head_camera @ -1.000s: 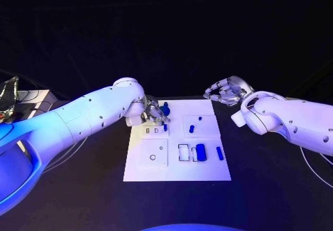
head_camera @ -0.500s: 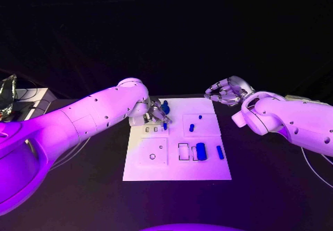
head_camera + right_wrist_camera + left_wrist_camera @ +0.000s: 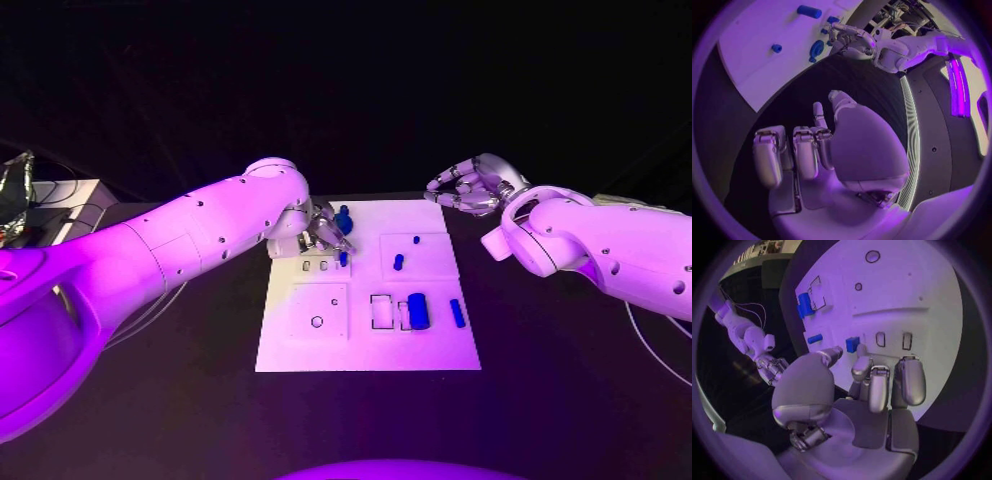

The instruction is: Assemble the parts on the task board

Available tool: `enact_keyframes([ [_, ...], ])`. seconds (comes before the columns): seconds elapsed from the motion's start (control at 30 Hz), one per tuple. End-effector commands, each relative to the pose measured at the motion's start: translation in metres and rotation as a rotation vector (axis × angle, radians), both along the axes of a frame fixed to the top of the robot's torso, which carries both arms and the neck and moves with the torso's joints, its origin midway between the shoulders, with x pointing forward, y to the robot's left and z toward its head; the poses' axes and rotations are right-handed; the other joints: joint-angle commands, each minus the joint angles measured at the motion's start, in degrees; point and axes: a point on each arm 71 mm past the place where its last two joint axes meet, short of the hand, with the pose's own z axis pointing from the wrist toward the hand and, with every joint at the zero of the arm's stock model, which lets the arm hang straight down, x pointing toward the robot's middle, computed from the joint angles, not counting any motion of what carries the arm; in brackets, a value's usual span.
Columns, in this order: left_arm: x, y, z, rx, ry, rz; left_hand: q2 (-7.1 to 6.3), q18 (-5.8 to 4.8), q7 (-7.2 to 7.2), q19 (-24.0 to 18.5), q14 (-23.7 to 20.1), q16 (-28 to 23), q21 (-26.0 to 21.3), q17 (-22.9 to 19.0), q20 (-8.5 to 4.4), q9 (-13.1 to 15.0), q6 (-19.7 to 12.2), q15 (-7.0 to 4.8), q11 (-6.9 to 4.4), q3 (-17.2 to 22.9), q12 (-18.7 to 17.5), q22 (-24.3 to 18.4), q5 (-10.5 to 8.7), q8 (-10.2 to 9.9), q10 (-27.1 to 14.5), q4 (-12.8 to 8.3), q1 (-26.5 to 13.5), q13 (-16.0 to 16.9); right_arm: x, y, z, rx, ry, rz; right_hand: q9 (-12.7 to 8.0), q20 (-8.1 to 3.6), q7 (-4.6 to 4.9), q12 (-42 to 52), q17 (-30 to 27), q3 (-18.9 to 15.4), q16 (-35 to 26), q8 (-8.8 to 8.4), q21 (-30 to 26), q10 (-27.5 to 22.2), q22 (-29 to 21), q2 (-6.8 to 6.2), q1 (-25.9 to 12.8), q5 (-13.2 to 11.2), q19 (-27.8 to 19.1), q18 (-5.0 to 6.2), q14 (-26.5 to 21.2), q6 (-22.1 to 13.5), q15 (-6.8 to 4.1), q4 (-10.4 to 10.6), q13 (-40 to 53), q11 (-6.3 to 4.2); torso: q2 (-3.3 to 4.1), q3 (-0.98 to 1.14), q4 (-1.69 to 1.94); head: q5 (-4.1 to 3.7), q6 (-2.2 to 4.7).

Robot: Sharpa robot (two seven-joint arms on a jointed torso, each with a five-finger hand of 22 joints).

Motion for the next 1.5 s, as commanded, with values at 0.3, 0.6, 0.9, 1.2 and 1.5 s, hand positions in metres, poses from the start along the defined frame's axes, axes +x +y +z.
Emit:
enact_keyframes([
  [0.3,-0.0027,0.0033,-0.006,0.061,0.028,-0.034,0.14,-0.72,0.15,-0.2,5.7,0.1,0.2,14.0,0.41,0.1,-0.4,0.31,0.09,0.7,-0.1,0.0,-0.13,0.2,-0.4,0.1,0.8,0.0,0.0006,0.0019,0.0002,-0.012,-0.009,0.014,0.3,-0.19,0.01,0.3,15.1,0.5,0.4,0.32,-0.3,6.0,14.3,-0.44,-0.4,-0.4,5.5,-0.09,5.9,-0.5,-0.21,0.0,15.1,0.04,0.11,-0.05,-0.01,-0.02,-0.07],
  [0.6,-0.0028,0.0035,-0.006,0.056,0.028,-0.031,0.16,-0.73,0.13,-0.2,5.7,0.1,0.2,14.0,0.43,0.3,-0.3,0.32,0.07,1.0,0.0,0.0,-0.14,0.3,-0.4,0.1,1.0,0.0,0.0011,0.0017,0.0001,-0.013,-0.01,0.013,0.5,-0.19,-0.01,0.3,15.1,0.7,0.4,0.38,-0.3,6.0,14.3,-0.48,-0.5,-0.7,5.5,-0.09,5.9,-0.5,-0.21,0.0,15.1,0.03,0.11,0.03,0.02,0.22,-0.26],
  [0.9,-0.003,0.0014,-0.0048,0.001,0.028,-0.005,1.24,-0.72,-0.48,-0.3,5.7,0.1,0.3,14.2,0.15,1.9,-0.1,-0.16,-0.5,7.0,0.0,0.2,-0.09,1.3,-0.6,-3.0,5.1,0.2,0.0016,0.002,-0.0001,-0.016,-0.012,0.014,0.5,-0.19,-0.01,0.3,15.1,0.7,0.4,0.38,-0.3,6.0,14.3,-0.48,-0.5,-0.7,5.5,-0.09,5.9,-0.5,-0.21,0.0,15.1,0.03,0.13,0.05,0.0,0.29,-0.38],
  [1.2,-0.0037,0.0009,-0.0042,-0.082,0.054,0.029,2.96,-0.76,-0.94,-0.3,6.0,0.4,0.4,14.8,-0.24,5.7,-0.8,-0.73,-1.14,17.3,-0.6,0.5,0.07,4.0,0.0,-11.5,8.9,0.0,0.0026,0.0014,-0.0016,-0.018,-0.011,0.013,0.6,-0.19,-0.02,0.3,15.1,0.8,0.4,0.41,-0.3,6.0,14.3,-0.5,-0.4,-0.8,5.5,-0.08,5.9,-0.5,-0.21,-0.1,15.1,0.02,0.09,0.07,0.04,0.49,-0.5],
  [1.5,-0.0048,0.0029,-0.0029,-0.127,0.063,0.05,0.96,-0.9,-1.27,0.2,6.1,0.5,1.0,15.1,-0.47,9.5,0.6,-1.07,-1.48,21.6,-1.0,1.4,16.74,6.4,0.9,-15.1,4.1,0.1,0.004,-0.001,-0.0038,-0.018,-0.006,0.006,0.6,-0.19,0.02,0.3,15.1,0.9,0.4,0.36,-0.4,6.0,14.3,-0.59,-0.5,-0.8,5.5,-0.07,5.9,-0.7,-0.21,-0.1,15.1,0.04,0.09,0.14,0.33,0.61,-0.51],
])
